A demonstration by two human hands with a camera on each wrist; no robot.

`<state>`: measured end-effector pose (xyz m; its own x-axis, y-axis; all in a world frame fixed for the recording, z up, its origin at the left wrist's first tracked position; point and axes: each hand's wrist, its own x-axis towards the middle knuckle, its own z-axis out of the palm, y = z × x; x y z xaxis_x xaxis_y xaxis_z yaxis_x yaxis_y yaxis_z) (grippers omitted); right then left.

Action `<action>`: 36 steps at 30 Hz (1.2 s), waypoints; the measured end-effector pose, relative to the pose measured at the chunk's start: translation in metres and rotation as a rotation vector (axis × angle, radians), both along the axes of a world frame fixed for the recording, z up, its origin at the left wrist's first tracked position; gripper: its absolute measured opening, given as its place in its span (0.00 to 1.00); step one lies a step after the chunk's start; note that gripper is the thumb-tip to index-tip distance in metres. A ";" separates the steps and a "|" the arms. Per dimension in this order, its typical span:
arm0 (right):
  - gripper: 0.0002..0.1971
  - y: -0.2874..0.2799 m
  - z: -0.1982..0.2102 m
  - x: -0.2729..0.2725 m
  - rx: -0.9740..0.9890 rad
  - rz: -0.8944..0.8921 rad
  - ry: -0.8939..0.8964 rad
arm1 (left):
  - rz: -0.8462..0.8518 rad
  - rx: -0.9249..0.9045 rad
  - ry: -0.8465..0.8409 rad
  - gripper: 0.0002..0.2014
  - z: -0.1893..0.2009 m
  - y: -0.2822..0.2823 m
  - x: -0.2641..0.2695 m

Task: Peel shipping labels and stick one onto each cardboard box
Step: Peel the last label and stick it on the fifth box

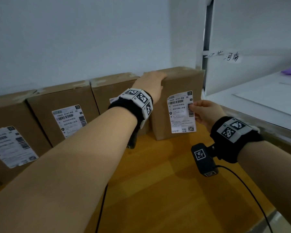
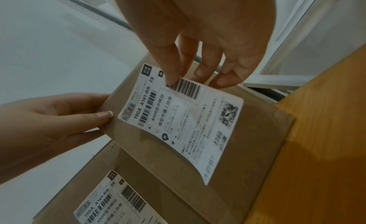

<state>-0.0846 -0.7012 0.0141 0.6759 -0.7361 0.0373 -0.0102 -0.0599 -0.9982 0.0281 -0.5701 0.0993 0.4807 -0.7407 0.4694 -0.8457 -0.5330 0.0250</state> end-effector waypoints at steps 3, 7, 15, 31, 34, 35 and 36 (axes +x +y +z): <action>0.05 -0.002 -0.007 0.007 -0.004 0.022 0.002 | -0.003 0.027 0.000 0.21 0.007 0.001 0.007; 0.05 -0.004 -0.013 0.012 0.058 0.029 -0.007 | -0.010 0.046 0.014 0.19 0.009 0.004 0.013; 0.04 -0.003 -0.015 0.019 0.068 0.019 -0.037 | -0.027 0.086 0.028 0.24 0.005 0.006 0.013; 0.05 -0.006 -0.013 0.025 0.027 -0.031 -0.046 | -0.004 0.009 -0.004 0.32 -0.005 -0.001 0.005; 0.04 -0.006 -0.014 0.026 0.021 -0.041 -0.045 | -0.002 -0.008 -0.028 0.30 -0.008 -0.003 0.005; 0.05 -0.006 -0.014 0.026 0.020 -0.044 -0.046 | -0.001 -0.017 -0.030 0.29 -0.008 -0.004 0.005; 0.05 -0.006 -0.014 0.026 0.018 -0.046 -0.046 | 0.000 -0.021 -0.031 0.29 -0.008 -0.004 0.006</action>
<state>-0.0584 -0.7072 0.0001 0.6389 -0.7674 0.0536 0.0332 -0.0422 -0.9986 0.0341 -0.5742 0.0909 0.4659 -0.7303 0.4997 -0.8461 -0.5329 0.0101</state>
